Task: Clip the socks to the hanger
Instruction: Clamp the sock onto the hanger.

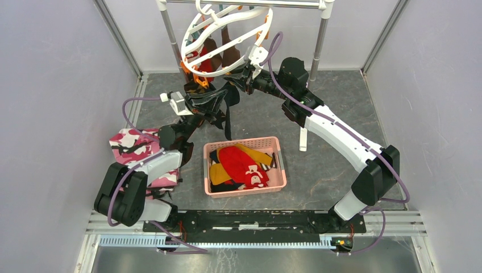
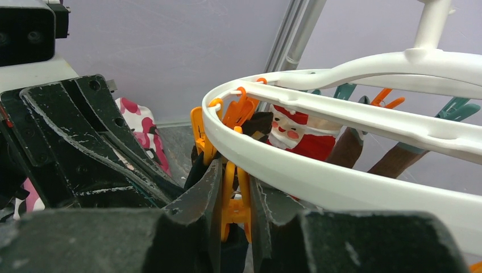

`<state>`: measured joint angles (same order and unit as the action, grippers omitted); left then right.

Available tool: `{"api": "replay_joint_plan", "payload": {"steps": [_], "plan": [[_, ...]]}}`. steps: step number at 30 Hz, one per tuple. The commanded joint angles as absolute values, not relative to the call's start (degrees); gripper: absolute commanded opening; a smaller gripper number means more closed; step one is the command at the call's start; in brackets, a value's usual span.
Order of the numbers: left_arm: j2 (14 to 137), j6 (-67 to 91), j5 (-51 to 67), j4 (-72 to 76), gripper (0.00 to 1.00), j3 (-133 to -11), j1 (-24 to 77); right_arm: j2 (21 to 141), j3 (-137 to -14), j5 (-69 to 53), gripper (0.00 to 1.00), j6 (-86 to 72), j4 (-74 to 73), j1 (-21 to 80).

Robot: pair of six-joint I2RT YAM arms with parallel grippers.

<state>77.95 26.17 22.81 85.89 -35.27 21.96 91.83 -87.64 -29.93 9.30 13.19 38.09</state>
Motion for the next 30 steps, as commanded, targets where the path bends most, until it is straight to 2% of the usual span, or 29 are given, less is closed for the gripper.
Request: {"api": "replay_joint_plan", "payload": {"steps": [1,18,30], "plan": [[76.61,29.64,24.37,99.51,0.02,-36.65,22.13,91.15,-89.56,-32.59,0.00,8.67,12.52,38.22],[81.88,35.21,21.80,99.51,0.02,-40.93,23.00,90.98,-89.20,-31.83,0.00,6.11,13.78,38.06],[77.66,37.86,16.30,99.55,0.02,-36.44,23.20,90.74,-89.12,-28.76,0.00,6.35,13.01,37.95]]}}
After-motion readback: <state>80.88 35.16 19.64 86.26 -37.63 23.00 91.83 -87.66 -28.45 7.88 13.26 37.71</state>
